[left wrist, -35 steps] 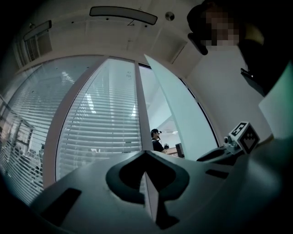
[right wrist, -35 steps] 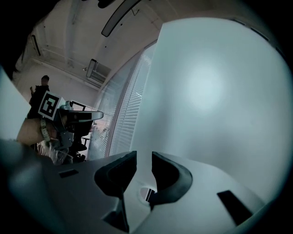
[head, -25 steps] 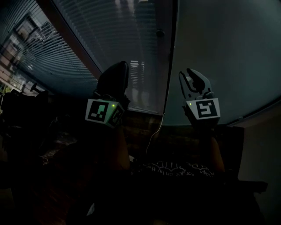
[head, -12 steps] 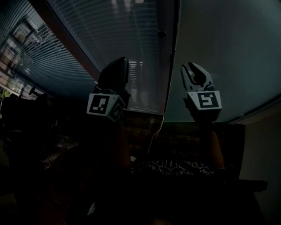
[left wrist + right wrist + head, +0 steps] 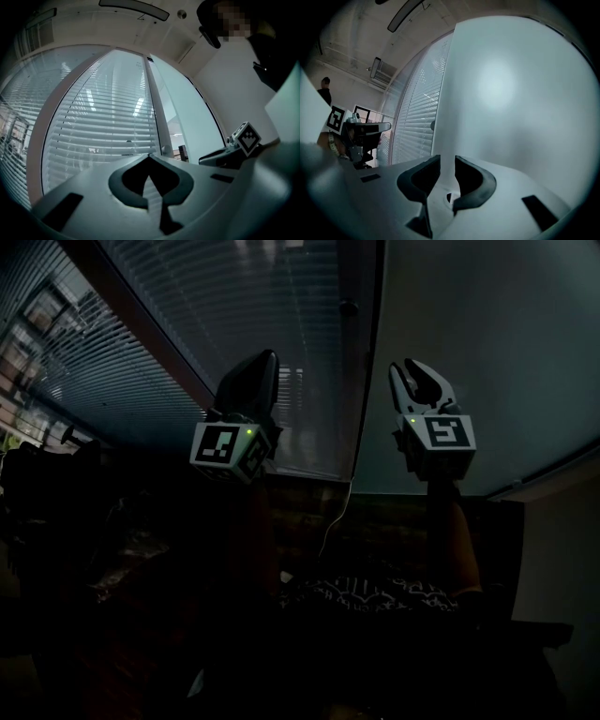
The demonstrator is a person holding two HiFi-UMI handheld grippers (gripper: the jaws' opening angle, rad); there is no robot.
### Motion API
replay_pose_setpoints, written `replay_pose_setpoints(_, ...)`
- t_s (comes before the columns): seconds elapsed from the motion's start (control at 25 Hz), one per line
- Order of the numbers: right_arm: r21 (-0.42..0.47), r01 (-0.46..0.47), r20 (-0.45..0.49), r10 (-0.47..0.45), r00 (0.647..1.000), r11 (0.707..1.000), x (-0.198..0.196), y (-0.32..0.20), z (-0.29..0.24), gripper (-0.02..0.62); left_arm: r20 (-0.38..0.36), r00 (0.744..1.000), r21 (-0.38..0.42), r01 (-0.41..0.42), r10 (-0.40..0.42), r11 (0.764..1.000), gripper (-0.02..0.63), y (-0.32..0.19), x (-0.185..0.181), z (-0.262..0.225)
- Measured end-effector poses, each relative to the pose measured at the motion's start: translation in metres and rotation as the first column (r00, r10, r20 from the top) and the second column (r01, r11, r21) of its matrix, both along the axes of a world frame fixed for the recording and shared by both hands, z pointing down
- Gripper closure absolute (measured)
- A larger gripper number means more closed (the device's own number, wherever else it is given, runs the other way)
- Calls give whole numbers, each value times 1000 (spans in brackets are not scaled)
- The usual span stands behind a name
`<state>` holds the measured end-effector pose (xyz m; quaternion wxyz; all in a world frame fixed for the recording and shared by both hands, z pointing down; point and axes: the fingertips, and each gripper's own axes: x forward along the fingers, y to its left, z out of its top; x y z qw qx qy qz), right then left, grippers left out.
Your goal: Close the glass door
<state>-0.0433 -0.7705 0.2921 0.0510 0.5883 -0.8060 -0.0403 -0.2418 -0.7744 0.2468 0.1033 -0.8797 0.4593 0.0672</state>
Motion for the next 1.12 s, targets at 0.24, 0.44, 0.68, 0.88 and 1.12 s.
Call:
replay_pose_setpoints(0.24,-6,-16,-2,16,1000,1000,1,-14,-2,495,5,1000,-8,-2,3,1000,604,-6,-2,2)
replay_pose_setpoints(0.44,-7,-30,-7,30,1000,1000,4,-21,0,502,12,1000,-4,0,0,1000,604,-4,-4,1)
replay_pose_setpoints(0.68,-8,-41,5,42,999,999,7,-33,-1,500,22,1000,-7,-3,3,1000,604,-8,-6,4)
replay_pose_setpoints(0.88,-14,-55,11,55,998,998,9,-42,-2,500,27,1000,-8,6,-5,1000,604,-8,-11,3)
replay_pose_setpoints(1.12,-14,-71,16,71,997,997,11,-50,-2,500,28,999,-9,22,-22,1000,604,-14,-19,4)
